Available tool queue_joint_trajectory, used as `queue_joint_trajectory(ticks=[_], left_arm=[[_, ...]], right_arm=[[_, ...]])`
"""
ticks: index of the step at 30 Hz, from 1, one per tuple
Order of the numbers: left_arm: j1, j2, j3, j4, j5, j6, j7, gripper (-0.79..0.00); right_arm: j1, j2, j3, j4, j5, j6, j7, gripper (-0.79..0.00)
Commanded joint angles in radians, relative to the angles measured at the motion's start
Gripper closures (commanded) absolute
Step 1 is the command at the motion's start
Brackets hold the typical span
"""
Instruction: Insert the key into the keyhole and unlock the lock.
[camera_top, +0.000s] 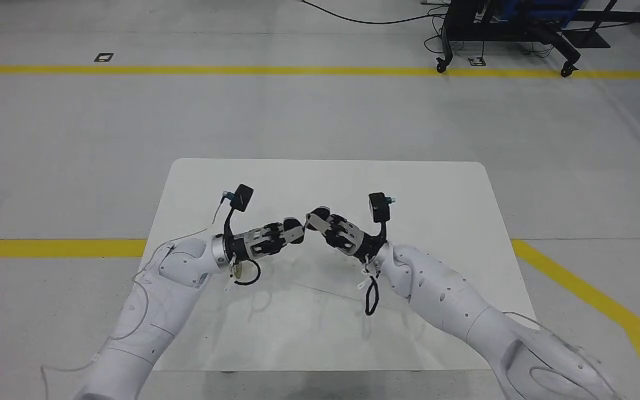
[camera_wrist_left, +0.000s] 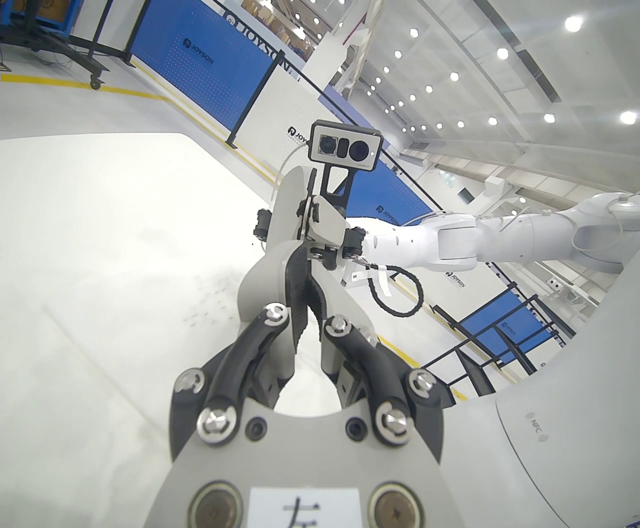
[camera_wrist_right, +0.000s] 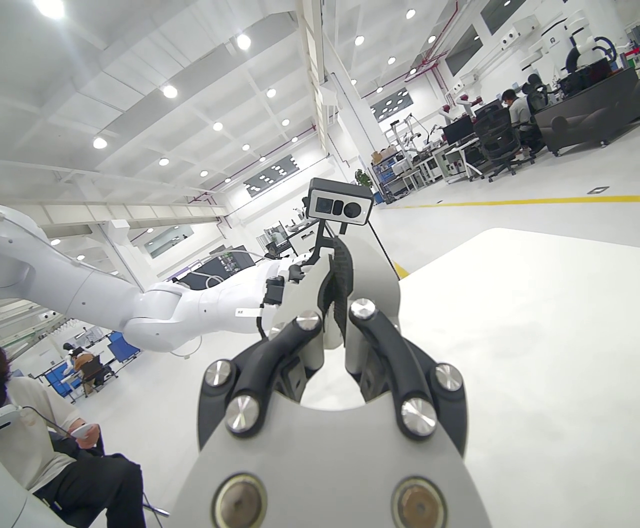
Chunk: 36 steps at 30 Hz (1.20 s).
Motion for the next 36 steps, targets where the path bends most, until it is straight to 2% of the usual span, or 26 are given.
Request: queue_joint_trajectory(ticks=[1,10,11,13,15,17,23,26,27,29,36], left_arm=[[0.000,-0.001,-0.002,0.001,0.003,0.000,0.002,0.000],[0.003,-0.004,-0.011,0.004,0.003,0.000,0.008,0.000],[0.004,-0.004,-0.011,0.004,0.002,0.000,0.007,-0.040],[0.005,-0.005,-0.010,0.004,-0.002,0.000,0.002,-0.348],[0.004,-0.006,-0.008,0.005,-0.010,0.000,-0.005,-0.459],[0.003,-0.007,-0.007,0.007,-0.020,0.000,-0.014,-0.505],[-0.002,-0.007,0.003,0.009,-0.036,0.000,-0.015,-0.526],[-0.004,-0.006,0.006,0.011,-0.040,0.000,-0.015,-0.483],[-0.004,-0.006,0.008,0.011,-0.043,0.000,-0.015,-0.425],[-0.006,-0.006,0.011,0.012,-0.044,0.000,-0.015,-0.366],[-0.011,-0.004,0.016,0.016,-0.044,0.000,-0.015,-0.292]], right_arm=[[-0.001,0.002,0.003,0.000,-0.004,0.000,-0.007,0.000],[-0.005,0.006,0.006,-0.004,-0.014,0.000,-0.021,0.000],[-0.006,0.007,0.006,-0.004,-0.015,0.000,-0.022,0.000],[-0.006,0.007,0.006,-0.005,-0.016,0.000,-0.024,0.000],[-0.006,0.007,0.006,-0.005,-0.016,0.000,-0.024,0.000],[-0.005,0.007,0.006,-0.006,-0.016,0.000,-0.024,0.000],[-0.001,0.006,0.001,-0.009,-0.014,0.000,-0.009,0.000],[0.001,0.004,0.000,-0.009,-0.008,0.000,-0.002,0.000],[0.002,0.004,-0.001,-0.009,-0.007,0.000,0.001,0.000],[0.006,0.002,-0.002,-0.008,-0.003,0.000,0.009,0.000],[0.013,-0.002,-0.002,-0.004,0.006,0.000,0.029,0.000]])
